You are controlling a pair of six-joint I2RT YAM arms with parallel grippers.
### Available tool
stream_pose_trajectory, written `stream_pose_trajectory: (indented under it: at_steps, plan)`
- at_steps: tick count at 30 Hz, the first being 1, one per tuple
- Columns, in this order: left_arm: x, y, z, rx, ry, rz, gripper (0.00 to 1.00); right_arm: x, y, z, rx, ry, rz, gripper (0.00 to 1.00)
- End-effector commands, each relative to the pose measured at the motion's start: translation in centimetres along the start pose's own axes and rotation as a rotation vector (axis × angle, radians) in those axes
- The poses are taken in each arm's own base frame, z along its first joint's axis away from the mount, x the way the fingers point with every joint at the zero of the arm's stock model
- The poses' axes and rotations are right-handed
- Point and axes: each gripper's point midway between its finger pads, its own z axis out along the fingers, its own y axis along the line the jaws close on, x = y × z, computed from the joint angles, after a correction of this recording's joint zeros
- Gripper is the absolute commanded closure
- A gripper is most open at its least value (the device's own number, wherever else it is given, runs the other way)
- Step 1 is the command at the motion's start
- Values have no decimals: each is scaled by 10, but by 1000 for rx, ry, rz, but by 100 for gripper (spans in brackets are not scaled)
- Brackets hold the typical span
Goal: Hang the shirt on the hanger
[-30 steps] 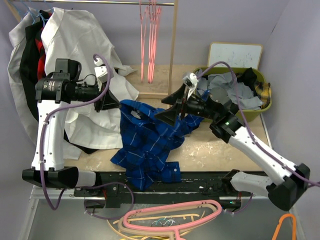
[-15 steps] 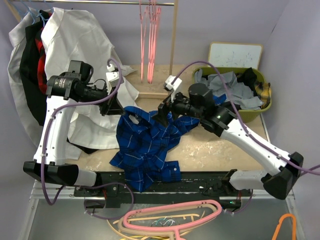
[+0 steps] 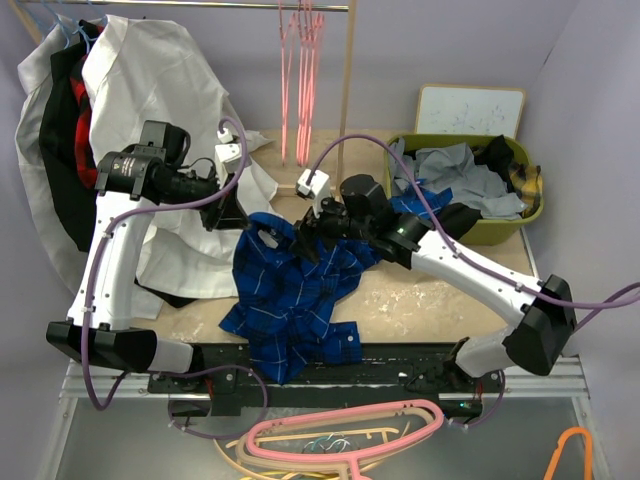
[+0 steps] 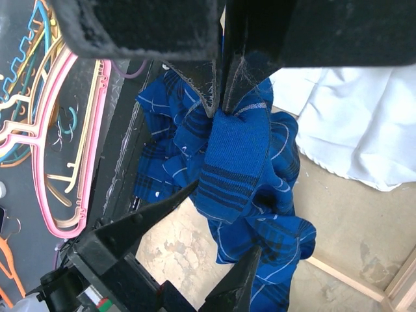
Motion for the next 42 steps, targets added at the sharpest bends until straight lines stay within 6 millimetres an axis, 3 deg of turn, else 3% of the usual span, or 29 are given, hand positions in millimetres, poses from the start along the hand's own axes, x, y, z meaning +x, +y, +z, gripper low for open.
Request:
stream_pose_trajectory:
  at_steps: [1,3,5,8,11,13,15,16,19,22,25,30,34,38,42]
  plan:
    - [-8,-8,-1,12,-37,24,100,-18,-11,8,50,-66,-26,30]
    - [-9,-9,-1,21,-42,23,100,-19,-19,13,91,-66,-9,56]
    - [-10,-7,0,19,-47,24,100,-21,-32,15,167,-78,20,97]
    - [-11,5,3,-14,-43,13,100,-26,-57,5,322,-128,115,100]
    - [-4,29,13,-66,-2,-42,97,-17,-105,-15,498,-162,269,100]
    - [2,42,19,-98,35,-76,51,-3,-135,-28,576,-171,374,100]
    - [6,41,25,-88,67,-75,8,10,-159,-43,659,-185,452,100]
    - [8,39,27,-82,76,-68,0,16,-167,-49,693,-184,480,100]
    - [20,29,31,-56,122,-48,1,30,-181,-60,748,-175,533,100]
    - [52,24,43,-24,230,-51,1,33,-179,-60,735,-182,540,100]
    - [81,16,66,15,343,-38,1,35,-176,-56,709,-177,543,100]
    - [115,-24,113,155,486,28,1,41,-176,-55,714,-162,549,100]
    - [135,0,136,69,568,39,1,40,-174,-54,699,-165,549,100]
    - [133,21,152,-19,548,29,0,37,-169,-54,671,-184,551,100]
    - [133,46,155,-151,547,41,0,38,-166,-56,663,-181,551,100]
